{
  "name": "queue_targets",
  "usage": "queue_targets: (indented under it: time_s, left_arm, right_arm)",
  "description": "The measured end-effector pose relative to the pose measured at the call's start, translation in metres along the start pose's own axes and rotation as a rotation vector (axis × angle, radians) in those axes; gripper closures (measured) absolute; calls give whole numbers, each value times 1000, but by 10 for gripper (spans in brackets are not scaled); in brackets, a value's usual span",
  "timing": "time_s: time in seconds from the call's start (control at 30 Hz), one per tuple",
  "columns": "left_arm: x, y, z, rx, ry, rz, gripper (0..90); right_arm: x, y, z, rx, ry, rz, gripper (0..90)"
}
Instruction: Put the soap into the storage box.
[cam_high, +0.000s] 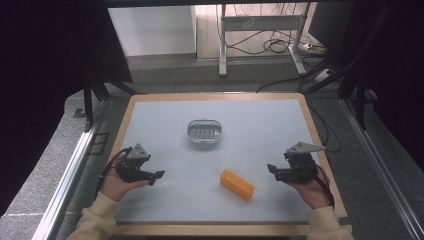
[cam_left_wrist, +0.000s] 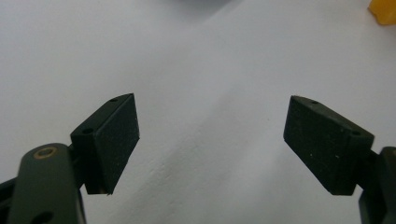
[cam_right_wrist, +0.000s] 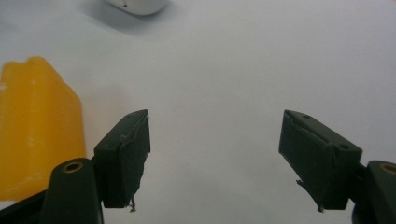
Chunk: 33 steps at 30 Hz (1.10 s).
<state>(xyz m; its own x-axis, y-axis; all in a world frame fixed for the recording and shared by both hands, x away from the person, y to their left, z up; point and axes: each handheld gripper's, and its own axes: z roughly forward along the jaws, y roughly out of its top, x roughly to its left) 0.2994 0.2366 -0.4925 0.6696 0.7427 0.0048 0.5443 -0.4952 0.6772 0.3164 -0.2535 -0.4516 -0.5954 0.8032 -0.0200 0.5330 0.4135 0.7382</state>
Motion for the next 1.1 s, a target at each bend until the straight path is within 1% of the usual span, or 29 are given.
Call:
queue_targets:
  time_s: [0.03,0.07,0.1,0.13,0.23,0.27,0.37,0.5,0.53,0.57,0.6,0.7,0.73,0.87,0.9,0.97,1.0,1.1]
  left_arm:
    - [0,0,0,0,0,0,182]
    - [0,0,0,-2,-3,0,182]
    - [0,0,-1,-4,-6,-3,182]
    - [0,0,-2,-7,-13,-12,182]
    - [1,0,-3,-14,-14,-11,182]
    - [3,0,-4,-17,-14,-13,182]
    - [3,0,-4,-18,-13,-17,182]
    - [2,0,-3,-13,-14,-17,182]
    - [1,1,-3,-11,-16,-8,182]
    - [1,1,-3,-11,-16,-8,182]
    - [1,1,-2,-7,-16,-10,182]
    - [1,1,-2,-4,-16,-8,182]
    - [1,1,-3,-8,-16,-9,181]
    - [0,1,-3,-7,-16,-10,182]
    - [0,1,-2,-6,-16,-2,182]
    - [-2,1,-1,-5,-16,-7,182]
    - [-2,2,0,2,-15,8,182]
    - [-3,2,0,2,-17,3,182]
  right_arm:
    - [0,0,0,0,0,0,255]
    - [3,4,-2,8,3,-13,262]
    - [4,6,-3,10,4,-16,269]
    - [5,8,-3,8,6,-23,274]
    - [7,11,-4,12,12,-27,278]
    - [8,15,-4,20,14,-30,294]
    - [11,19,-4,33,18,-40,300]
    - [18,29,-5,42,40,-65,313]
    - [19,30,-5,49,49,-71,317]
    - [19,30,-5,49,49,-71,317]
    - [22,33,-5,65,64,-86,319]
    - [26,36,-4,74,73,-97,320]
    - [29,39,-3,83,83,-109,321]
    - [33,41,-3,89,88,-115,322]
    - [34,41,-3,93,87,-115,322]
    - [37,40,-3,95,88,-112,323]
    - [39,40,-3,100,90,-114,324]
    - [42,40,-3,108,93,-116,326]
